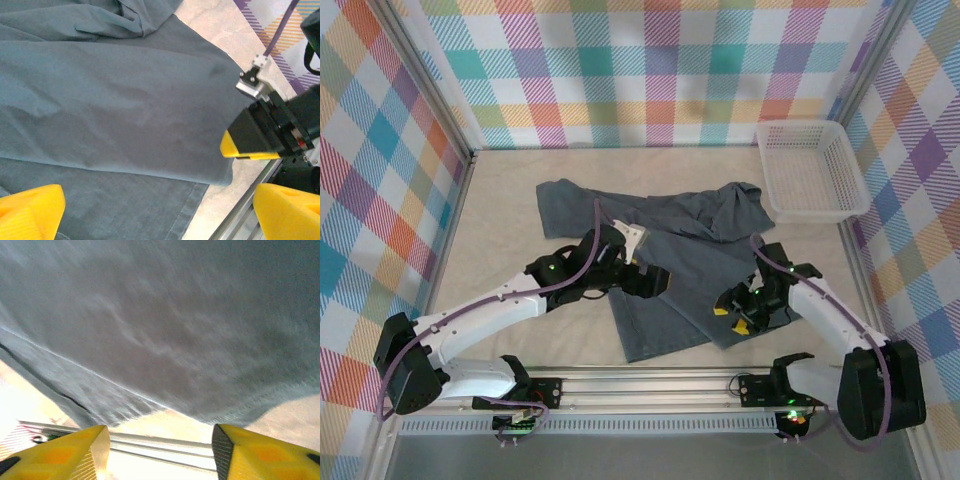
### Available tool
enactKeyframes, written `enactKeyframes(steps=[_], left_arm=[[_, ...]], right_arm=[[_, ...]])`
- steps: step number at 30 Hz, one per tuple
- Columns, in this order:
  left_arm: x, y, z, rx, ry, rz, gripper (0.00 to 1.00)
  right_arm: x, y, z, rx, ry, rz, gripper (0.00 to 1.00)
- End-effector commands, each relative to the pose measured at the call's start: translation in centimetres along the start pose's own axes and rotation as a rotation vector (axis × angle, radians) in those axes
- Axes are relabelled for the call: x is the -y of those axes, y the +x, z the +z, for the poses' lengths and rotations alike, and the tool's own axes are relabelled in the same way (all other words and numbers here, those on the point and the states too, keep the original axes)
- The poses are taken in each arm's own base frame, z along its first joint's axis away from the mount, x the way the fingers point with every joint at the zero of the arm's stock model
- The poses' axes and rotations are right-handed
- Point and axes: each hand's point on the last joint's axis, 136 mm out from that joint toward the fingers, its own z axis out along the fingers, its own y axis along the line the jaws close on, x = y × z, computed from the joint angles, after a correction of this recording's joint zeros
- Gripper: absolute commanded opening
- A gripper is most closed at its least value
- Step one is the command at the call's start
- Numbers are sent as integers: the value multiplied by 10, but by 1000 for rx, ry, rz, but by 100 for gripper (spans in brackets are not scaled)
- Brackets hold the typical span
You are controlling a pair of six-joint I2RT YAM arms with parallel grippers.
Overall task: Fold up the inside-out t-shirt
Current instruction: Turn the T-shirt inside out at the center of the table.
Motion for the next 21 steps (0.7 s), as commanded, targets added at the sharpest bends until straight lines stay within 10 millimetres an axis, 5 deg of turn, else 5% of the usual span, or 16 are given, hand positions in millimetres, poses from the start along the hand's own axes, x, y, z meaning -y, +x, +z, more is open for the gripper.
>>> enactKeyframes(steps=[1,9,12,21], left_arm=[[1,2,4,10,4,-8,97],[-3,7,4,-9,-18,-2,98],[-6,10,5,-16,-28,-3,97],[-10,15,6,-16,-35,-12,98]], right_arm=[[33,15,11,-30,131,82,60],[21,12,29,-62,121,71,61],[18,8,33,-61,115,70,54],[6,7,21,-48,101,38,0]])
